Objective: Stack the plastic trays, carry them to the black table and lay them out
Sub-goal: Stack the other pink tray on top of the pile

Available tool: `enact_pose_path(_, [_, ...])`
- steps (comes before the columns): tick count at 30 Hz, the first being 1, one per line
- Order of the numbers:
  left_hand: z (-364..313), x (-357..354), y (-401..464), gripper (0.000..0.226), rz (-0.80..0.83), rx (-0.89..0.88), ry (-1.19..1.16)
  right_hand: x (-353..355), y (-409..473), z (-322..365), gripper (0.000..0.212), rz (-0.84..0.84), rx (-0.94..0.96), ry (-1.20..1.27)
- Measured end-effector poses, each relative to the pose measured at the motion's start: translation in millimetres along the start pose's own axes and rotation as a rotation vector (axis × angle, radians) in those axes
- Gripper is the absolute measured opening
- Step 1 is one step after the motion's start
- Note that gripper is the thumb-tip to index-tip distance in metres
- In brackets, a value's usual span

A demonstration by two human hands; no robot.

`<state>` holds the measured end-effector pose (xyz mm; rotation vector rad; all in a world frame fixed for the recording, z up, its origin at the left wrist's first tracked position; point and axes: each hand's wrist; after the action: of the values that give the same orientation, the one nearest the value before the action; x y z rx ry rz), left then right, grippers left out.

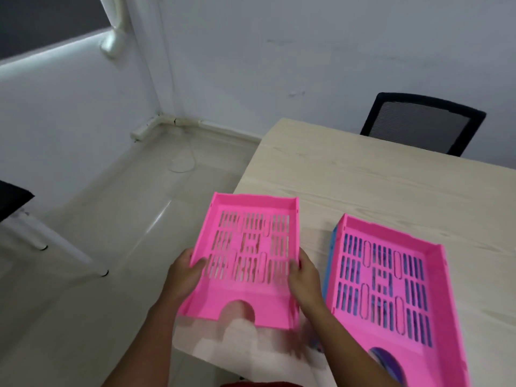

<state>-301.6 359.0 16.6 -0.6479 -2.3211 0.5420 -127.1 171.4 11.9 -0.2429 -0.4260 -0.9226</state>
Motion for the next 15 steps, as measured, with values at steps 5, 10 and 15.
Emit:
enact_pose_path(5, [-46.9,-29.4,-10.2,0.015,0.076,-0.099,-0.092,57.2,12.1,0.1,0.047,-0.152,0.031,0.049])
enact_pose_path(10, [-88.6,-80.1,-37.8,0.019,0.203,-0.169,-0.099,133.8,1.3,-20.5,0.044,-0.222,-0.040,0.112])
enact_pose_path(15, [-111.2,-150.7,-81.3,0.052,0.330,-0.244,-0.003,208.2,-18.6,-50.2,0.040,-0.323,-0.069,0.105])
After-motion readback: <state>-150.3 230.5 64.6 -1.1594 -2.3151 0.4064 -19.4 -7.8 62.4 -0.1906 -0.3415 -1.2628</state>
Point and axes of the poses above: each hand's wrist, its own y-axis towards the middle knuckle, its own x-axis out of the back of the hand, z = x × y, and after that the axes turned 13 degrees about x, right-handed
